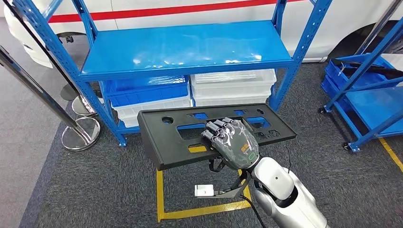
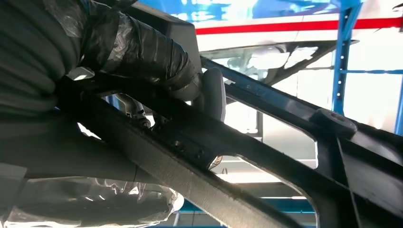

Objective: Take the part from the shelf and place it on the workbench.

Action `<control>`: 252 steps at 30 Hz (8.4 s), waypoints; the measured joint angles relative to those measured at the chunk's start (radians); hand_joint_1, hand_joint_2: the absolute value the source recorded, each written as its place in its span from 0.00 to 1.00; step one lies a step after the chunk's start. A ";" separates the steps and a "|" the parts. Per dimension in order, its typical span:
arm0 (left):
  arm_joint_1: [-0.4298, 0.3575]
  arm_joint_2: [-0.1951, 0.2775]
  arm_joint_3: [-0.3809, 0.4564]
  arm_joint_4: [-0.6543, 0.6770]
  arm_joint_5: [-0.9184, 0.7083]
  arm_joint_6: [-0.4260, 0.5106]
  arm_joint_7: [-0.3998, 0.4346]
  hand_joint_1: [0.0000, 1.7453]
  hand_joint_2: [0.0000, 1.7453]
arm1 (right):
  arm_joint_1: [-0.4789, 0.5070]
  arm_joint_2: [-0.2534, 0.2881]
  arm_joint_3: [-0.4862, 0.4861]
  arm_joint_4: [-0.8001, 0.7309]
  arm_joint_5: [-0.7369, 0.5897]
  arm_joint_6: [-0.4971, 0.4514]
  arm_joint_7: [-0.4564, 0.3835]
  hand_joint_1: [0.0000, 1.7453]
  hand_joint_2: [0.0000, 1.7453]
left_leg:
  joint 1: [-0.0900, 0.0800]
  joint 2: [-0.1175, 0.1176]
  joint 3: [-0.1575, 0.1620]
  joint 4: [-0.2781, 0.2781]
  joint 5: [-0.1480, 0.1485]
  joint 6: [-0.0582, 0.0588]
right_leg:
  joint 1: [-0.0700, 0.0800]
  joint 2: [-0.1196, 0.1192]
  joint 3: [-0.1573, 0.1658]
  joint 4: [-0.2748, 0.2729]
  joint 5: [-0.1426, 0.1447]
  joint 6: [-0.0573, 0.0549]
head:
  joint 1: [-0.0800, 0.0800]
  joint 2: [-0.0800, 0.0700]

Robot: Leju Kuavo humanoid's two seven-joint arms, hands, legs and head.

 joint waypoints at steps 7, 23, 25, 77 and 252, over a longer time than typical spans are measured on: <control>-0.002 0.003 0.000 0.000 0.001 -0.008 -0.013 0.00 1.00 | 0.004 0.000 0.001 0.000 0.000 -0.001 0.000 1.00 1.00 | 0.000 -0.003 0.159 -0.033 0.015 0.012 | 0.007 0.000 -0.118 0.024 0.078 0.009 | 0.000 0.000; 0.003 0.002 0.006 -0.001 0.023 -0.048 -0.032 0.00 1.00 | 0.010 -0.002 0.008 0.010 -0.007 -0.004 -0.009 1.00 1.00 | -0.002 -0.024 0.126 -0.142 0.069 0.035 | -0.013 0.028 -0.042 0.048 0.002 0.060 | 0.000 0.000; 0.002 0.002 0.006 -0.001 0.023 -0.045 -0.035 0.00 1.00 | 0.013 -0.002 0.009 0.010 -0.004 -0.005 -0.008 1.00 1.00 | -0.003 -0.031 0.114 -0.136 0.074 0.022 | -0.007 0.028 -0.038 0.032 0.003 0.048 | 0.000 0.000; 0.004 -0.001 0.006 -0.001 0.000 -0.023 -0.016 0.00 1.00 | 0.054 -0.011 0.007 0.007 0.045 -0.054 0.008 1.00 1.00 | -0.004 -0.009 0.101 -0.140 0.095 0.053 | -0.011 -0.006 -0.089 0.203 -0.120 0.065 | 0.000 0.000; -0.006 -0.022 0.025 -0.005 -0.017 0.005 0.007 0.00 1.00 | -0.266 -0.027 -0.033 0.104 -0.023 0.147 -0.012 1.00 1.00 | 0.004 0.045 0.041 -0.065 0.085 0.009 | 0.000 -0.086 -0.002 -0.005 -0.007 0.038 | -0.002 0.000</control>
